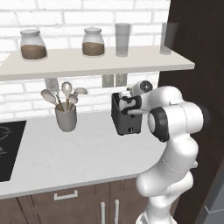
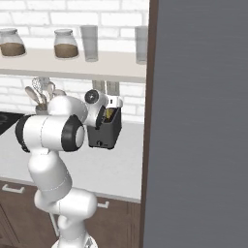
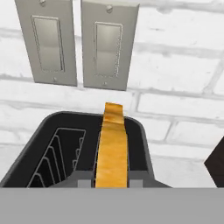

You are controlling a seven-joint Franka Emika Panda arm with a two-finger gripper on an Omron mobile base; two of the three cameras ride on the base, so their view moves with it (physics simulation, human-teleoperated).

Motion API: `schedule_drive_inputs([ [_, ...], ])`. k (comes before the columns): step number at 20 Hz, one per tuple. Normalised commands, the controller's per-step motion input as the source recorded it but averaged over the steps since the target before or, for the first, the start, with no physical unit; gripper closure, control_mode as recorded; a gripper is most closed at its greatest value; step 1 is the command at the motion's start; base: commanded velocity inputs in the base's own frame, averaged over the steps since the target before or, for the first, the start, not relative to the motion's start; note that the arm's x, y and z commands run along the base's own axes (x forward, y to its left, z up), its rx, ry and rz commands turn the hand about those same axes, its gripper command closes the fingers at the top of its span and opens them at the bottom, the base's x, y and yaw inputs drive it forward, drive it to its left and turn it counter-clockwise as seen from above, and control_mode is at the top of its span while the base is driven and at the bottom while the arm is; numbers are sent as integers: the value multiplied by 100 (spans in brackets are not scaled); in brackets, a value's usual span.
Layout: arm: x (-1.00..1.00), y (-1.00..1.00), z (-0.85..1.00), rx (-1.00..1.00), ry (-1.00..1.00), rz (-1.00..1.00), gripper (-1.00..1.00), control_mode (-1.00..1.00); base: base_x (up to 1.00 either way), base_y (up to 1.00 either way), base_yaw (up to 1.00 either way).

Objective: Start the toaster. Once the lever pops up, take the bread to the plate on the dining counter.

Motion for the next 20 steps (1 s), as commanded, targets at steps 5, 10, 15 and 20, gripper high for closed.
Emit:
schedule_drive_inputs([
  [5,-9,0,34,0,-5,-1,100,-100,0,0,0],
  [10,-22,0,17,0,-17,-1,100,-100,0,0,0],
  [15,-43,0,12,0,-14,-1,100,-100,0,0,0],
  [20,-48,-2,40,6,-4,0,100,-100,0,0,0],
])
